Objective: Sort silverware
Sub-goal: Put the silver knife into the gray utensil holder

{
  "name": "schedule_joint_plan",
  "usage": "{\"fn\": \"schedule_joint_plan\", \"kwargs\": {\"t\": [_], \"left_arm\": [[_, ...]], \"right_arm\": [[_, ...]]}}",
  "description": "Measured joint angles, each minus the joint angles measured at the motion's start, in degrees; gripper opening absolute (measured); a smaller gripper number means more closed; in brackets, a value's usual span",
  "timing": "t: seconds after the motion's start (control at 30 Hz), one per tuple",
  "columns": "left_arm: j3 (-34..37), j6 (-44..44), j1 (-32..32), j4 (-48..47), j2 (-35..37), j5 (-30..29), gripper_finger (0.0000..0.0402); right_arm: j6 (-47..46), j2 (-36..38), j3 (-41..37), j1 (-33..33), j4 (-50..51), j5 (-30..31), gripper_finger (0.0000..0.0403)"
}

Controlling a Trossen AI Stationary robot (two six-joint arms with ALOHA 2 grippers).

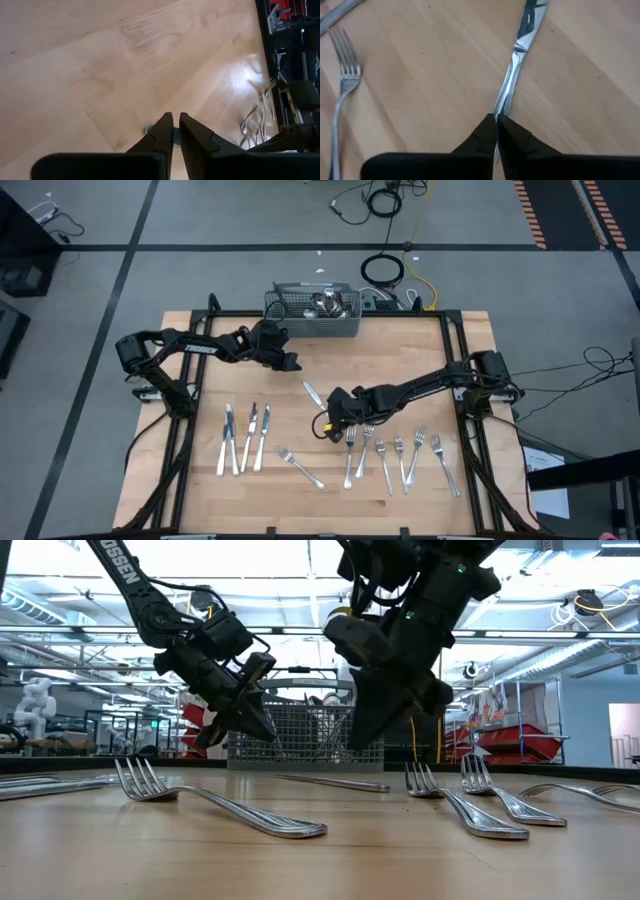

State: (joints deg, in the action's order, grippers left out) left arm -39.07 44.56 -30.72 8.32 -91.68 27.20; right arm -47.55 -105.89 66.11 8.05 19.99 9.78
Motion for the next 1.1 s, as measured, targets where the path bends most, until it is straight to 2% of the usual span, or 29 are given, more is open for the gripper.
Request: {"fn": "schedule_joint_plan", "kwargs": {"t": [0.47,1.1], "left_arm": [[0.00,-0.03,-0.02,-0.06,0.00,0.39,0.0040],[0.00,-0.28,-0.02,0.19,0.00,0.16,0.0040]], "right_arm": [[-3.61,-1.36,0.04,3.31,2.28,-0.95,0.0000],[-3.67,-4.09,0.07,4.07,1.90,-0.96,0.0000]]}}
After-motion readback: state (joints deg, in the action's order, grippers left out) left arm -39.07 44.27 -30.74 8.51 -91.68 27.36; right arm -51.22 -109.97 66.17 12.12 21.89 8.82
